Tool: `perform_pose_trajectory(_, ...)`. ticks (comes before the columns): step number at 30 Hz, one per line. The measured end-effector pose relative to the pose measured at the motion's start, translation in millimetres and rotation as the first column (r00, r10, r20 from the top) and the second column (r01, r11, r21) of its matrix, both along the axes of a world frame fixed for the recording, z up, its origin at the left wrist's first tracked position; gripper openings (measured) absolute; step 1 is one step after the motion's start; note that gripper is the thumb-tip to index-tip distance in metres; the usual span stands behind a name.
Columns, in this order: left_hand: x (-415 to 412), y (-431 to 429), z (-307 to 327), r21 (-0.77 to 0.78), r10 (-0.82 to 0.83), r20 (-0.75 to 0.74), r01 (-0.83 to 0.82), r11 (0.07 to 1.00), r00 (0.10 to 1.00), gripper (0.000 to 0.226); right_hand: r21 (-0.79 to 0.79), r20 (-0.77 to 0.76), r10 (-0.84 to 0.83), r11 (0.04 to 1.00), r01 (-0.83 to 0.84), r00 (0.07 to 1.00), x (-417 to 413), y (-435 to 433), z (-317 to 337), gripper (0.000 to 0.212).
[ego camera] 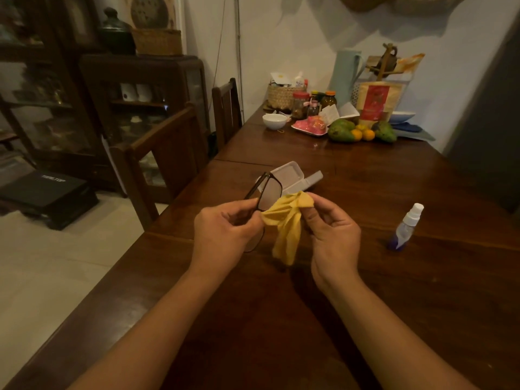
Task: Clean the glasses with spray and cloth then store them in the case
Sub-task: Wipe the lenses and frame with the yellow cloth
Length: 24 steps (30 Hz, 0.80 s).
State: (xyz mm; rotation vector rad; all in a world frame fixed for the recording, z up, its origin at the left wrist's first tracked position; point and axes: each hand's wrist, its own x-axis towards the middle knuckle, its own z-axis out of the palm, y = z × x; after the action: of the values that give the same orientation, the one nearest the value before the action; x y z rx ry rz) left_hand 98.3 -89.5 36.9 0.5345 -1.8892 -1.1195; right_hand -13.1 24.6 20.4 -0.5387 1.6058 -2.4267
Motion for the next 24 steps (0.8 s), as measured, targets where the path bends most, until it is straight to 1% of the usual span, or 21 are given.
perform_pose_trajectory(2, -0.5, -0.6, 0.8, 0.017, -0.006, -0.008, 0.006, 1.0, 1.0, 0.027, -0.035, -0.01, -0.045, 0.998, 0.044, 0.999, -0.1, 0.8, 5.2, 0.019)
perform_pose_trajectory(4, -0.1, -3.2, 1.1, 0.044, -0.008, -0.014, 0.009, 0.999, 1.0, 0.026, -0.09, -0.004, -0.129, 0.988, 0.128, 0.992, -3.4, 4.0, 9.9, 0.019)
perform_pose_trajectory(6, 0.6, -6.5, 0.3, 0.086, -0.021, -0.014, 0.022, 0.996, 1.0, 0.025, -0.118, -0.057, -0.185, 0.977, 0.178, 0.981, -6.2, 8.7, 13.6, 0.021)
perform_pose_trajectory(9, 0.2, -7.5, 0.0, 0.134, -0.076, -0.01, 0.077, 0.988, 0.997, 0.022, -0.01, -0.301, -0.173, 0.984, 0.178, 0.938, -3.5, 9.5, 11.7, 0.027)
perform_pose_trajectory(10, -0.2, -7.0, 0.6, 0.152, -0.113, -0.016, 0.114, 0.982, 0.994, 0.021, 0.033, -0.387, -0.155, 0.983, 0.181, 0.909, -0.8, 8.6, 11.7, 0.03)
perform_pose_trajectory(11, -0.5, -6.3, 1.6, 0.177, -0.157, -0.028, 0.16, 0.971, 0.987, 0.021, 0.081, -0.493, -0.139, 0.976, 0.205, 0.859, 0.0, 8.3, 10.5, 0.031)
perform_pose_trajectory(12, -0.7, -5.7, 2.3, 0.208, -0.2, -0.048, 0.205, 0.956, 0.979, 0.021, 0.128, -0.64, -0.117, 0.958, 0.256, 0.759, -2.2, 8.4, 7.7, 0.031)
perform_pose_trajectory(13, -0.8, -5.8, 2.9, 0.232, -0.228, -0.065, 0.237, 0.943, 0.971, 0.021, 0.167, -0.802, -0.068, 0.928, 0.332, 0.593, -6.1, 9.2, 2.8, 0.03)
perform_pose_trajectory(14, -0.5, -6.8, 3.1, 0.243, -0.24, -0.076, 0.252, 0.937, 0.968, 0.021, 0.184, -0.921, 0.01, 0.893, 0.411, 0.391, -11.4, 10.7, -3.3, 0.029)
perform_pose_trajectory(15, 0.1, -8.2, 3.4, 0.247, -0.24, -0.08, 0.253, 0.936, 0.967, 0.021, 0.181, -0.973, 0.083, 0.856, 0.485, 0.216, -17.1, 12.5, -8.3, 0.029)
perform_pose_trajectory(16, 0.4, -9.8, 3.5, 0.252, -0.235, -0.086, 0.249, 0.935, 0.968, 0.022, 0.187, -0.982, 0.147, 0.818, 0.544, 0.117, -20.8, 14.2, -10.7, 0.029)
perform_pose_trajectory(17, 1.0, -11.1, 3.8, 0.262, -0.23, -0.094, 0.247, 0.933, 0.969, 0.021, 0.205, -0.977, 0.196, 0.779, 0.593, 0.081, -22.2, 15.4, -10.4, 0.03)
perform_pose_trajectory(18, 1.3, -12.8, 3.7, 0.272, -0.226, -0.1, 0.245, 0.931, 0.969, 0.02, 0.23, -0.969, 0.232, 0.741, 0.632, 0.08, -22.6, 16.4, -8.6, 0.031)
perform_pose_trajectory(19, 1.5, -13.6, 4.0, 0.28, -0.225, -0.103, 0.245, 0.928, 0.969, 0.019, 0.269, -0.957, 0.274, 0.706, 0.655, 0.098, -24.0, 16.7, -7.9, 0.033)
perform_pose_trajectory(22, 1.1, -14.9, 4.0, 0.289, -0.208, -0.101, 0.229, 0.929, 0.973, 0.017, 0.397, -0.902, 0.404, 0.631, 0.666, 0.155, -27.8, 17.5, -8.7, 0.045)
perform_pose_trajectory(24, 1.7, -14.7, 5.0, 0.3, -0.206, -0.112, 0.231, 0.925, 0.972, 0.017, 0.463, -0.867, 0.468, 0.626, 0.627, 0.172, -26.9, 16.9, -13.2, 0.053)
